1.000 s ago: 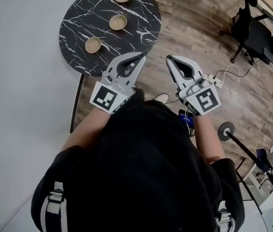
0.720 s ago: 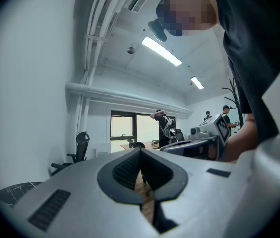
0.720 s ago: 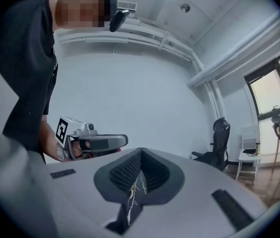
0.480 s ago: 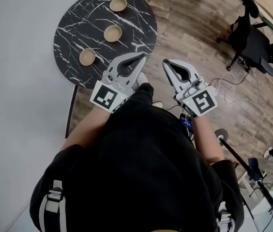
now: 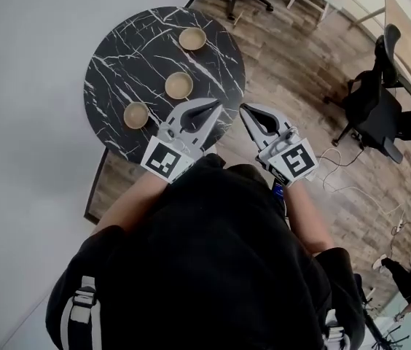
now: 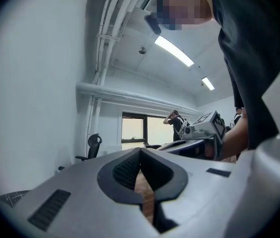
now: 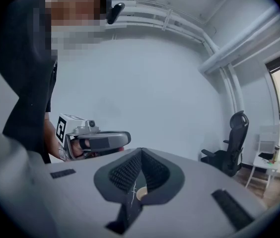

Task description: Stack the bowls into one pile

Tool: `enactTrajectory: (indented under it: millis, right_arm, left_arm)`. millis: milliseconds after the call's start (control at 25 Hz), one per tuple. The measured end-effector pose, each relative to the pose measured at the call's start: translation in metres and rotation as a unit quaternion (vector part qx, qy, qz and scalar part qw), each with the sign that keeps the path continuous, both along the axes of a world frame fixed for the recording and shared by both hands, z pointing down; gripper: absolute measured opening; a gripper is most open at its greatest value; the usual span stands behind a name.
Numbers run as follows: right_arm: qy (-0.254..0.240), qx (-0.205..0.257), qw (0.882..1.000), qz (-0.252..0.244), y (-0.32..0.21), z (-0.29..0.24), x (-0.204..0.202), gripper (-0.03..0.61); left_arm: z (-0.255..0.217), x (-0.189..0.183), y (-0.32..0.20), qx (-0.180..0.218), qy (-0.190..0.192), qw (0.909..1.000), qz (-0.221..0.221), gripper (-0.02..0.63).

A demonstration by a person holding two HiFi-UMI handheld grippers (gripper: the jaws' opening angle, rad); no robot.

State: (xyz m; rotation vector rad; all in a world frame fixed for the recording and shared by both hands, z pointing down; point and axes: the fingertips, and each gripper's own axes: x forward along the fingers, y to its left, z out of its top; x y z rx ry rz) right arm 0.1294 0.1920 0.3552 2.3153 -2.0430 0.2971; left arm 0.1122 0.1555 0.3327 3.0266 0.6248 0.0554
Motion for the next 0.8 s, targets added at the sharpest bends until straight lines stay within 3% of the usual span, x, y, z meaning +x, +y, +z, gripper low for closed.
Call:
enactTrajectory:
  millis: [200, 480, 640, 800]
  right_arm:
    - [0.000, -0.006, 0.999, -0.051, -0.051, 0.002, 0.008, -0.006]
    - [-0.007, -0.022, 0.990, -0.137, -0.083, 0.023, 0.042, -0.008]
    - [-0.001, -0.033, 0.977, -0.212, -0.096, 0.033, 0.060, -0.007]
    - [0.000, -0.040, 0.958, -0.284, -0.116, 0.039, 0.076, -0.006]
  left_arm:
    - [0.009, 0.009, -0.031, -0.021, -0.005, 0.9996, -0.016, 0.005]
    - [0.023, 0.029, -0.070, -0.020, -0.008, 0.9925, -0.121, 0.005]
    - [0.018, 0.037, -0.082, -0.017, -0.007, 0.9800, -0.198, 0.005]
    - [0.017, 0.043, -0.094, -0.011, -0.011, 0.9599, -0.280, 0.005]
